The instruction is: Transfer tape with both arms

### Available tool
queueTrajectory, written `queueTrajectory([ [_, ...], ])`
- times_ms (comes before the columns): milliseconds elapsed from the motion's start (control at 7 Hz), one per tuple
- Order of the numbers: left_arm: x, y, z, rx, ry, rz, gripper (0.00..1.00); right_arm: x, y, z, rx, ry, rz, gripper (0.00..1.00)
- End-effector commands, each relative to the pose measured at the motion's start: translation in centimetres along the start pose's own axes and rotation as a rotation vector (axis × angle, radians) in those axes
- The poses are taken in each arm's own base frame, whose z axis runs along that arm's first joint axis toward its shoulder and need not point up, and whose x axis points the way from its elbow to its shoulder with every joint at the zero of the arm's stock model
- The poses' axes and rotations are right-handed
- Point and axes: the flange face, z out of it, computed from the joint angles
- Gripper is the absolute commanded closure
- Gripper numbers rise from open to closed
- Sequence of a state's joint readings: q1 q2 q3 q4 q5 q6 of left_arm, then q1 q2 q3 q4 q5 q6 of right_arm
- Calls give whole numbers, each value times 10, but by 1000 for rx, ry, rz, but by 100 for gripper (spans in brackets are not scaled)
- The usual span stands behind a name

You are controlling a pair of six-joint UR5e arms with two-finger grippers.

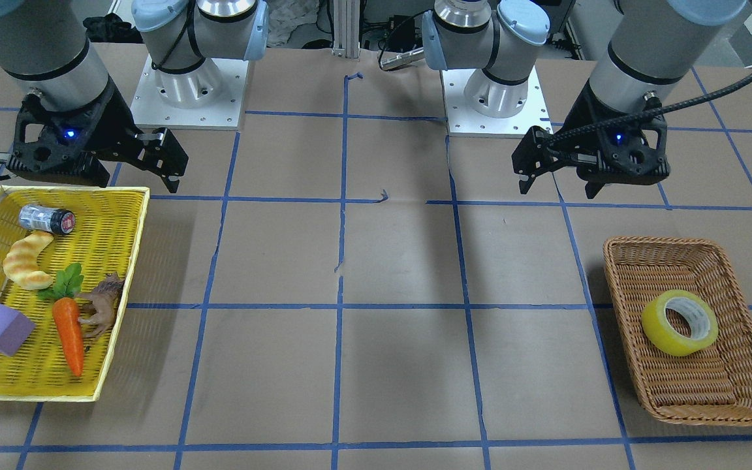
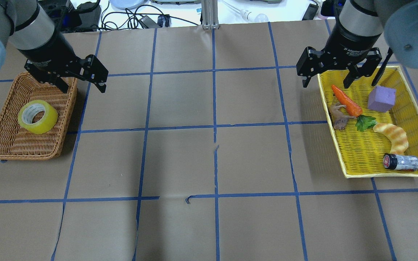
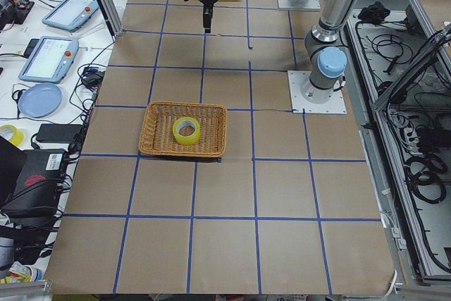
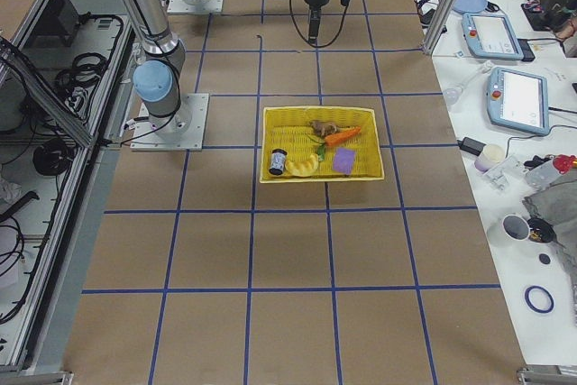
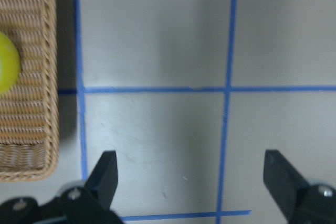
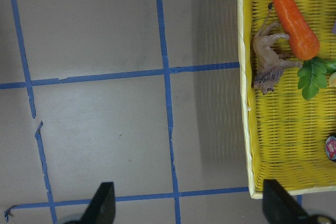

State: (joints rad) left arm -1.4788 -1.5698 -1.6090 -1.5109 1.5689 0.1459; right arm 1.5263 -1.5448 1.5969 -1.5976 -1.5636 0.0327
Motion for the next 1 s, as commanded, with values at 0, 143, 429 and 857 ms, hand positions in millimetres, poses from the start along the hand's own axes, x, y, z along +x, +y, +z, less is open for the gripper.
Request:
queueTrajectory([
  [0,5,3,-3,6,-7,11,0,0,1,-1,-1,-2,-2,0],
  [143,5,1,-1,1,-5,11,0,0,0,-1,2,-4,-2,0],
  [429,6,1,1,-1,2,11,0,-1,1,0,-4,-2,-4,0],
  [857,9,2,0,-1,2,18,0,-1,1,0,-4,3,-4,0],
])
